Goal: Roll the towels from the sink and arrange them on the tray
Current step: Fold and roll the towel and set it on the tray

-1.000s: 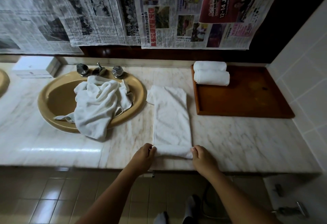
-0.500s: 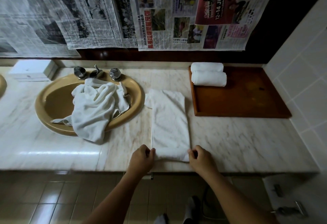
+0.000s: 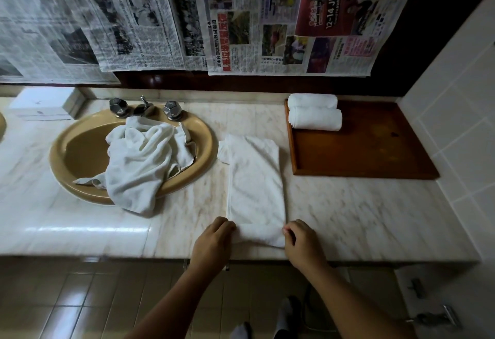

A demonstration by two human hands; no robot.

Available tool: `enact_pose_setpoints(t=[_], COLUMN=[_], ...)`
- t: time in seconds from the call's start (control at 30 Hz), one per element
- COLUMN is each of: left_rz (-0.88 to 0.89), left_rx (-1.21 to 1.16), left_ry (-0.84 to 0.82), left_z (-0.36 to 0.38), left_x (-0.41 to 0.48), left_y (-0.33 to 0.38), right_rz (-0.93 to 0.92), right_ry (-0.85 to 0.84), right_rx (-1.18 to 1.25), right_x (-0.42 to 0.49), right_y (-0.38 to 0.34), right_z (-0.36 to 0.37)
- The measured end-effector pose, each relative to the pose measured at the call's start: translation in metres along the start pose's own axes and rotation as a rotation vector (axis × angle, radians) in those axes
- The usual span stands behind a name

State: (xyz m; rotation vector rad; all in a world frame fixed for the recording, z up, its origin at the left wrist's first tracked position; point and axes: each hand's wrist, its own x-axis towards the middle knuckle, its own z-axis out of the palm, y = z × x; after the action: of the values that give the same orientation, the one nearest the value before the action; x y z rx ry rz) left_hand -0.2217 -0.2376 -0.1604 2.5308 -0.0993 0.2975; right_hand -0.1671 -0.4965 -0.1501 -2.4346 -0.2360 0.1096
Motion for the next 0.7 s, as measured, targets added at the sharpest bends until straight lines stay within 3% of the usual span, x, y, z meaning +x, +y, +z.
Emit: enact_pose_setpoints(t=[0.17, 0.27, 0.43, 0.6, 0.7], left_rz=[0.169, 0.045, -0.112, -0.124, -0.101], left_rx=[0.067, 0.023, -0.075, -0.119, -0.153], left_ry=[-0.037, -0.092, -0.166, -0.160, -0.218], left_z=[-0.009, -0.007, -0.008, -0.007, -0.008], left_x=[-0.006, -0.007, 0.000, 0.001, 0.000], left_y=[0.002, -0.004, -0.002, 0.000, -0.004], right_rz=[-0.098, -0.037, 0.083, 0.025, 0.092], right_ry=[0.036, 0.083, 0.021, -0.034, -0.099], right_rx=[0.098, 0.121, 0.104, 0.082, 0.064], right_x=[-0.011, -0.004, 0.001, -0.010, -0.007], right_y=[0.005, 0.004, 0.004, 0.008, 0.008], right_z=[0.001, 0.003, 0.008, 0.011, 0.014])
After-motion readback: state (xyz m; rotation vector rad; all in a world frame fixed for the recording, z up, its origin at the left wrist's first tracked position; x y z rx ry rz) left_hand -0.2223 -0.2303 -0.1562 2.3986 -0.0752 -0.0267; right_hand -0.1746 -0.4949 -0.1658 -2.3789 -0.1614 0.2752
